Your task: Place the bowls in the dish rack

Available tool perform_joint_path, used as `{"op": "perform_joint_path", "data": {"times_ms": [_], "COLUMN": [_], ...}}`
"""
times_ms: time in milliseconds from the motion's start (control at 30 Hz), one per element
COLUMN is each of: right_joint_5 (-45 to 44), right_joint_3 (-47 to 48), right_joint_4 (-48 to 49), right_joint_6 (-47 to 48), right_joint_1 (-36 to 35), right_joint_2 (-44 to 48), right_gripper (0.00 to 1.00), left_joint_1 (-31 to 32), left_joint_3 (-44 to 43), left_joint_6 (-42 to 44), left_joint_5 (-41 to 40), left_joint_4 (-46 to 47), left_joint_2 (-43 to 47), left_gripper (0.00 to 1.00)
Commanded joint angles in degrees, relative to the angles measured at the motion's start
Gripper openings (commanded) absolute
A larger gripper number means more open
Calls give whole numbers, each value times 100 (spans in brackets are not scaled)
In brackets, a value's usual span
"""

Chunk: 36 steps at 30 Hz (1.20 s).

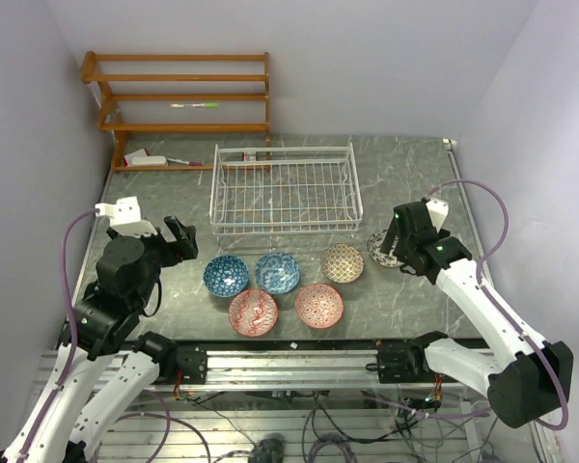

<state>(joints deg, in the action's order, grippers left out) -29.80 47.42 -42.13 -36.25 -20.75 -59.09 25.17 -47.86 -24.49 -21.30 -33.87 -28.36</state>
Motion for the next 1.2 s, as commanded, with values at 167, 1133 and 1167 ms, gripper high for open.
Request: {"op": "perform_joint_path", "data": {"times_ms": [167,1133,1167], "right_joint_5": [1041,894,900], "right_joint_3": [-262,-535,-549], "right_joint_4": [1170,2917,2975], "right_joint_6": [357,-93,-81], "right_joint_1": [104,290,283], "right_joint_2": [-180,-1740,-1711], "right_gripper": [63,55,55], "left_joint_1": [-65,-73,-73], "left_joint_3": [35,60,71], "left_joint_6": [-36,85,85], "left_joint_5": [223,337,350], "left_joint_4": [78,82,82], "left_joint_2": [124,21,12], "left_gripper": [97,97,97]}}
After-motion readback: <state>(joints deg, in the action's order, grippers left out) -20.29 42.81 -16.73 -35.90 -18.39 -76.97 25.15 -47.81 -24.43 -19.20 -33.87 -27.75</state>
